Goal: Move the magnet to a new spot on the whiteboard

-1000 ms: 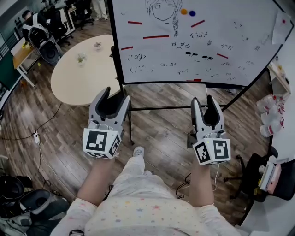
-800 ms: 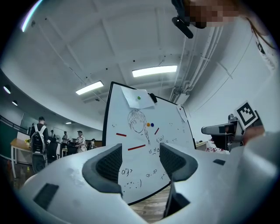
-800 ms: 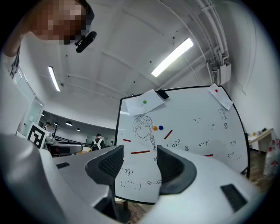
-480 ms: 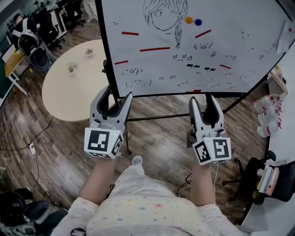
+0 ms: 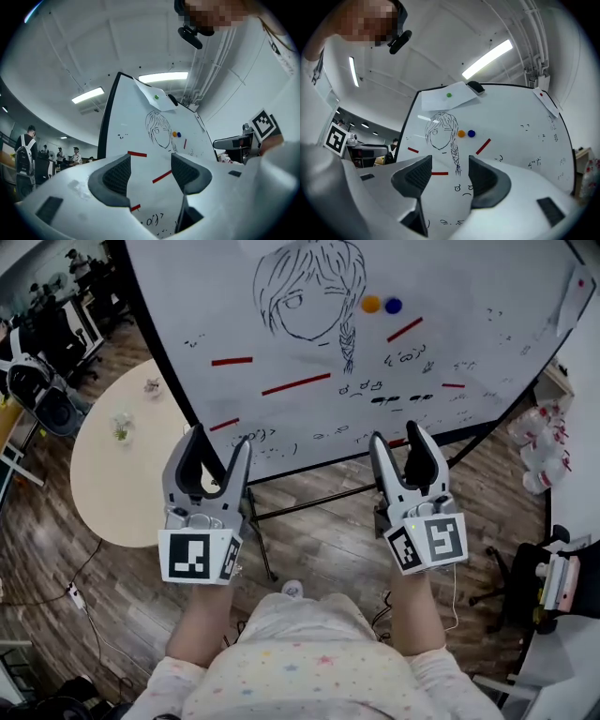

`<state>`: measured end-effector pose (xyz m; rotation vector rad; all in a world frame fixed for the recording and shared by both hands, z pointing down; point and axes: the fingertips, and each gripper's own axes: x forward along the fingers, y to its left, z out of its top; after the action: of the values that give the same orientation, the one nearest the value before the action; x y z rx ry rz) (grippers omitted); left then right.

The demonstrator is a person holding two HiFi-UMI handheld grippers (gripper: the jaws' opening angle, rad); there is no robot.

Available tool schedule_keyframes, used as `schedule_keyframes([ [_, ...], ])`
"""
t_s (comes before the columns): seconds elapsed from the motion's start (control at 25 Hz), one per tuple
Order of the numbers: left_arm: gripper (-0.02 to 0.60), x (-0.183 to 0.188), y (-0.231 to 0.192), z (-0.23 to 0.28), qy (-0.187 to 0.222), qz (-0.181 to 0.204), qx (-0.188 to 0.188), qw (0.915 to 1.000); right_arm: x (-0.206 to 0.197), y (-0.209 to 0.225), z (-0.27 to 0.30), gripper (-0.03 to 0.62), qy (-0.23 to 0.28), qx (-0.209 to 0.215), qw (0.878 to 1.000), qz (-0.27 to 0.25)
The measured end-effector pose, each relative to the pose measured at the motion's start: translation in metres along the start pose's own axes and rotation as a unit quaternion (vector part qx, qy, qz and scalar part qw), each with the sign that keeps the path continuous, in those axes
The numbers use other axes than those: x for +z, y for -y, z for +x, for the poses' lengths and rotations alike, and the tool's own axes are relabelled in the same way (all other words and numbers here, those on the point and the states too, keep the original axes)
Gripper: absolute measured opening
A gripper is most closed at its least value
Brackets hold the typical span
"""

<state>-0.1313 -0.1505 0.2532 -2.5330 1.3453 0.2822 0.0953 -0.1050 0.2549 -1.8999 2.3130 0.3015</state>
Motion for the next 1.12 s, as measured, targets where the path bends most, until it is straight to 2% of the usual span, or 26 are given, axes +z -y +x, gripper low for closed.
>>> schedule_keyframes([
  [0.2, 0.245, 0.013, -0.006, 0.034, 0.028, 0.016, 0.003, 0.9995, 0.005, 0.014, 0.028, 0.227, 0.000, -0.005, 1.000, -0.002],
  [0.44, 0.245, 0.021, -0.004, 0.071, 0.041, 0.031, 0.029, 0.9983, 0.020, 0.041, 0.063, 0.224, 0.011, 0.011, 1.000, -0.014],
  [0.88, 0.245, 0.033, 0.005, 0.118, 0.055, 0.065, 0.100, 0.9914, 0.044, 0.063, 0.118, 0.213, 0.036, 0.084, 0.994, -0.057],
  [1.12, 0.245, 0.041, 0.001, 0.121, 0.062, 0.082, 0.114, 0.9882, 0.054, 0.075, 0.134, 0.204, 0.050, 0.070, 0.993, -0.076],
])
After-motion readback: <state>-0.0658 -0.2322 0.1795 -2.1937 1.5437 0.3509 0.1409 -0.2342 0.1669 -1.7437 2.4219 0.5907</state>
